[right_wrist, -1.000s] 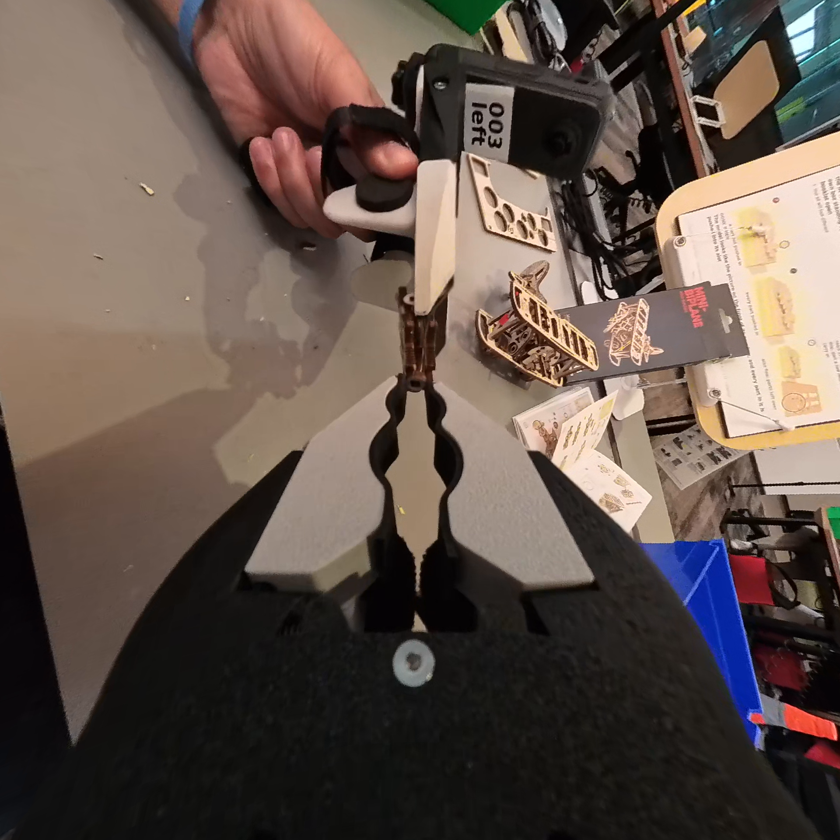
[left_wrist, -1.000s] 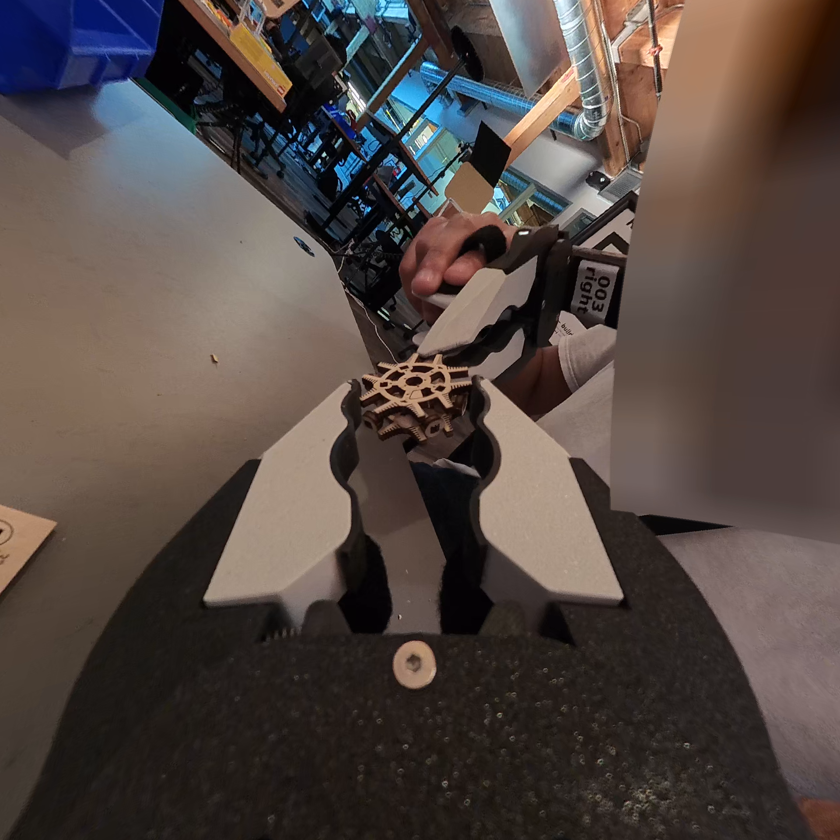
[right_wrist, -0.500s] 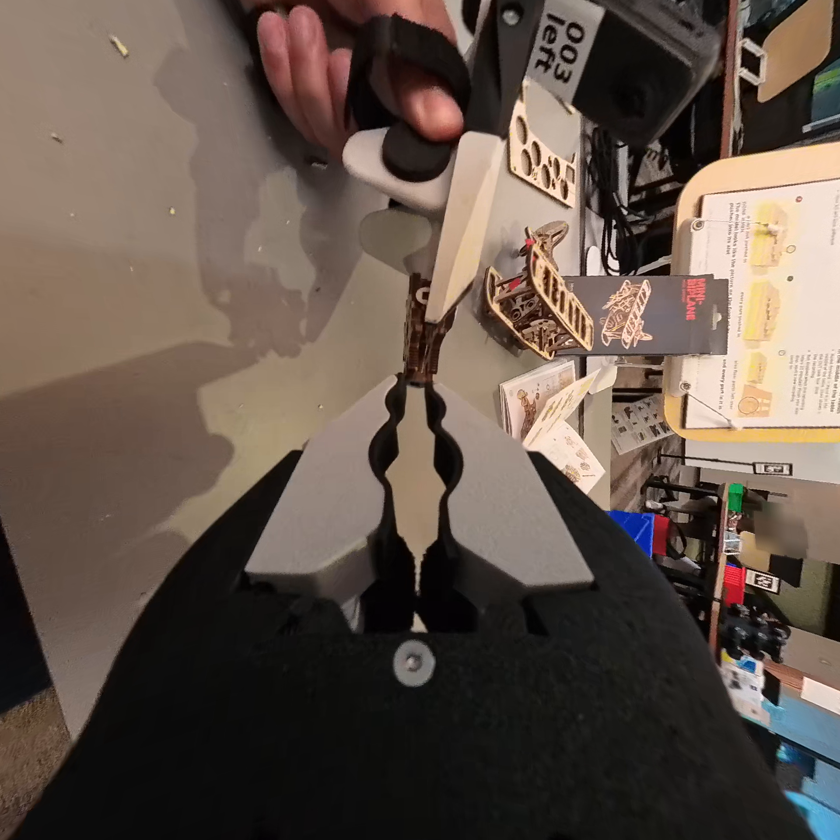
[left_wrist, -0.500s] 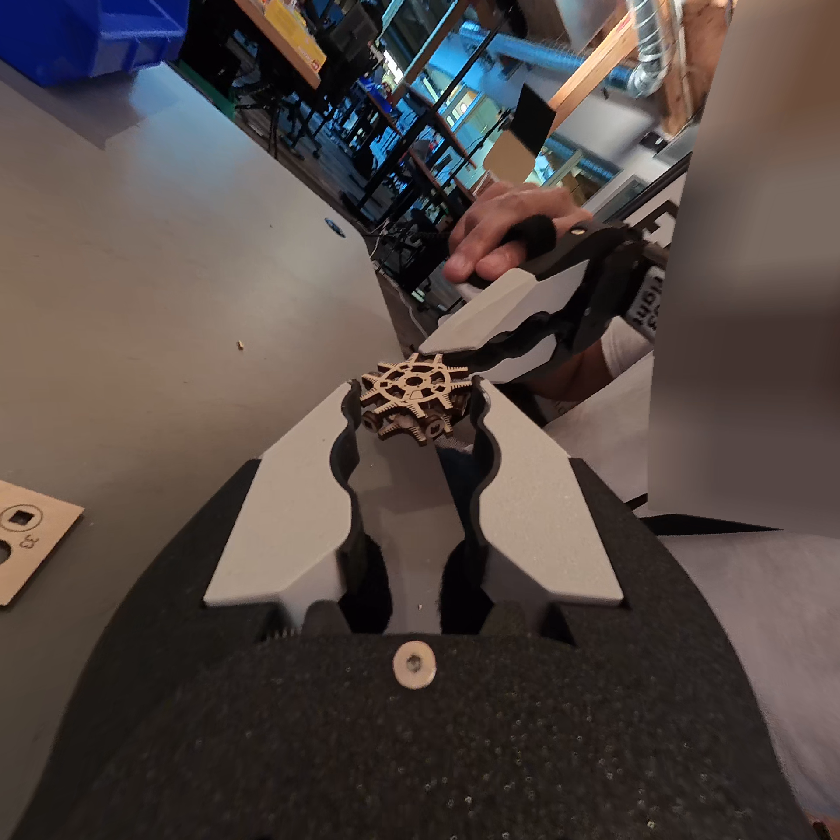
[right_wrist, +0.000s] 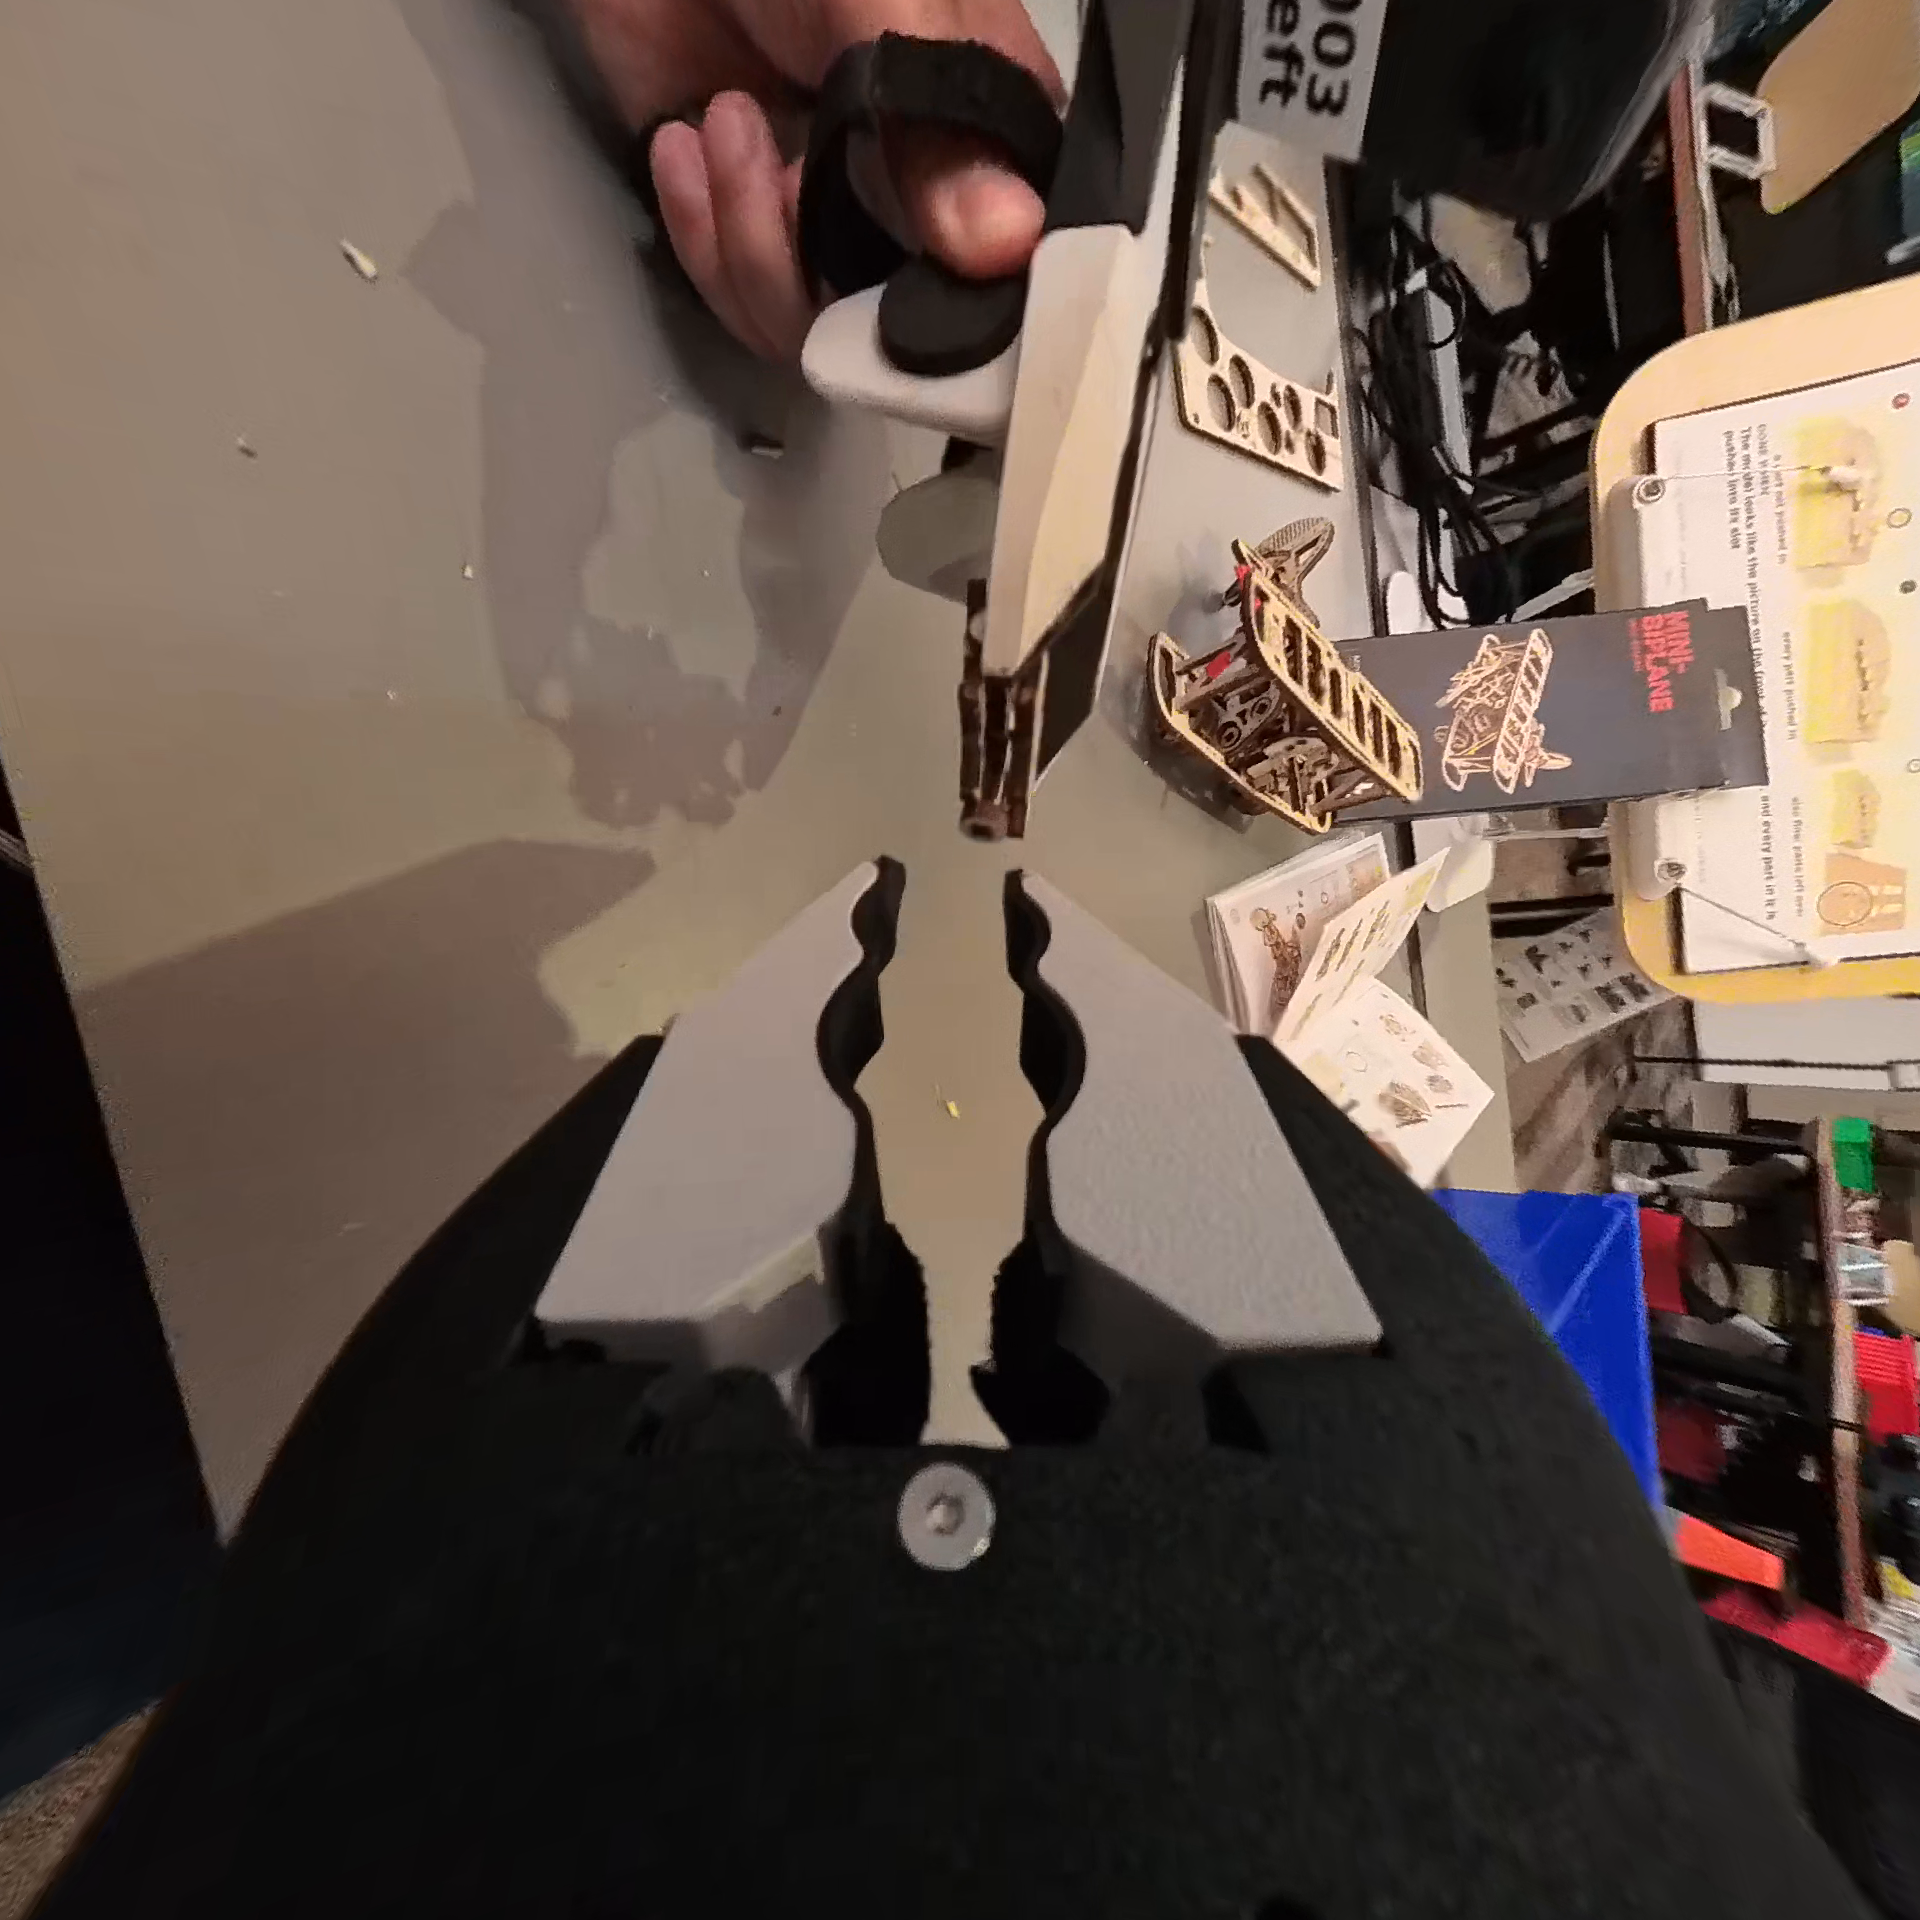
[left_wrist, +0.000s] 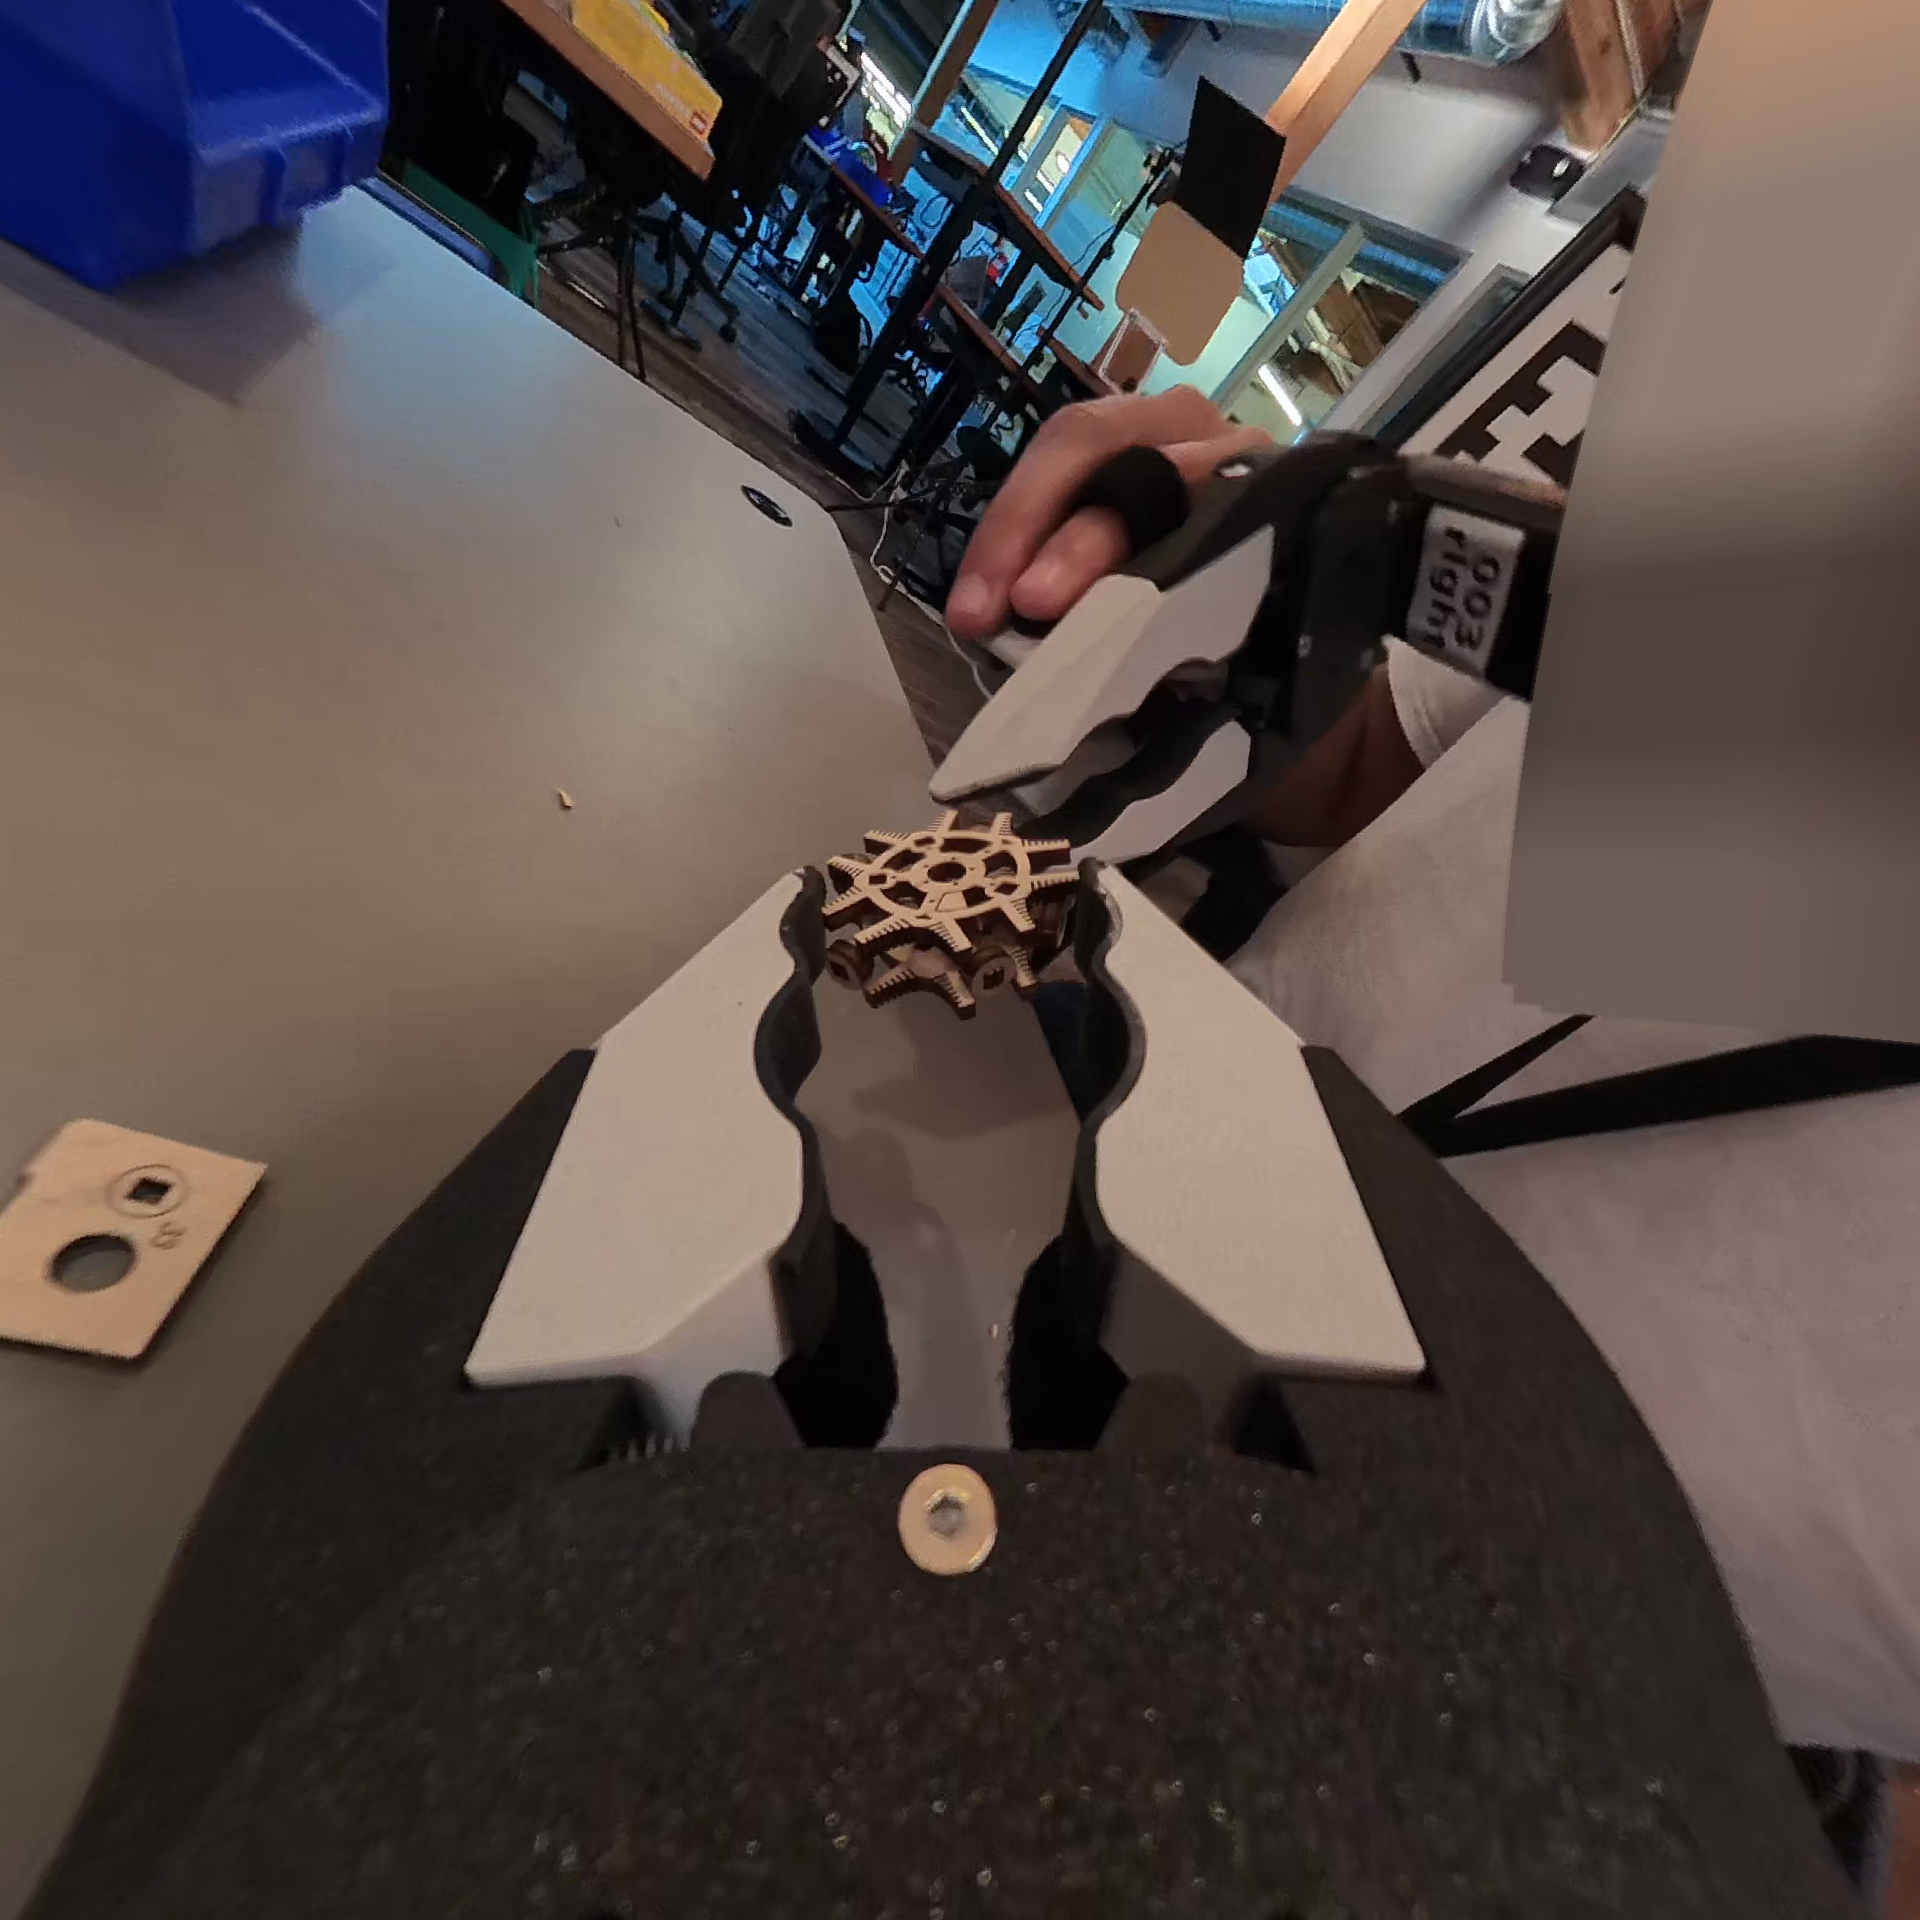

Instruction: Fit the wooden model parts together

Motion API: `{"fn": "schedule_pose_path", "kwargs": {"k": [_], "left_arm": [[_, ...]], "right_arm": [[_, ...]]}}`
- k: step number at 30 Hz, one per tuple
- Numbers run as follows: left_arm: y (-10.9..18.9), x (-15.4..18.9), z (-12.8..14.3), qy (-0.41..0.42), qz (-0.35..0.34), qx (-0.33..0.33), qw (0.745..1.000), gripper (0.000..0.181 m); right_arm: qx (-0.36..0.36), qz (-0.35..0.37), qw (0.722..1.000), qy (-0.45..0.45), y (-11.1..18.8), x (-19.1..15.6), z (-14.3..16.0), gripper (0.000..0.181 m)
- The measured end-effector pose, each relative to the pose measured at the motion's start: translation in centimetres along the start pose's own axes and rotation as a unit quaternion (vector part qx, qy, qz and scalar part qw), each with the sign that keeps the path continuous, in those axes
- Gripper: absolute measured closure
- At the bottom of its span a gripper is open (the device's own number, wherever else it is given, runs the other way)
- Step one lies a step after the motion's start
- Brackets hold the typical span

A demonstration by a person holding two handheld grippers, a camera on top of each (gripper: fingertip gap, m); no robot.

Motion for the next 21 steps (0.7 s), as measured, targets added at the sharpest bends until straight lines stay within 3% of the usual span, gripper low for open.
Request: {"fn": "schedule_pose_path", "kwargs": {"k": [4, 6, 8, 10, 12, 19, 21], "left_arm": [[0.5, 0.5, 0.0, -0.055, -0.012, -0.004, 0.998, 0.136], [0.6, 0.9, 0.0, -0.116, -0.038, -0.006, 0.992, 0.135], [0.6, 1.6, 0.1, -0.189, -0.065, -0.002, 0.980, 0.135], [0.4, 2.2, 0.2, -0.255, -0.093, 0.002, 0.963, 0.135], [0.3, 2.7, 0.2, -0.291, -0.105, 0.010, 0.951, 0.135], [0.3, 3.1, 0.0, -0.354, -0.132, 0.035, 0.925, 0.135], [0.2, 3.1, 0.1, -0.370, -0.140, 0.035, 0.918, 0.135]], "right_arm": [[0.062, -0.004, 0.990, -0.123, 0.4, 0.2, 0.6, 0.159], [0.117, -0.039, 0.957, -0.264, 0.3, 0.1, 1.3, 0.152], [0.168, -0.104, 0.893, -0.405, -0.2, -0.2, 1.7, 0.144], [0.245, -0.197, 0.799, -0.513, -0.2, -0.3, 1.1, 0.127], [0.314, -0.235, 0.716, -0.577, 0.1, 0.2, 0.8, 0.127], [0.386, -0.307, 0.529, -0.691, -0.3, 0.9, 0.7, 0.140], [0.392, -0.318, 0.501, -0.703, -0.4, 0.9, 0.6, 0.145]]}}
Point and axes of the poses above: each gripper's, where its closed fingertips meet, y back along the fingers, z out of its underside, x = y × z across the jaws, the point moved 4 cm from there along y, back along the fingers, and after that the axes turned 12 degrees about y, right-handed, at the moved point
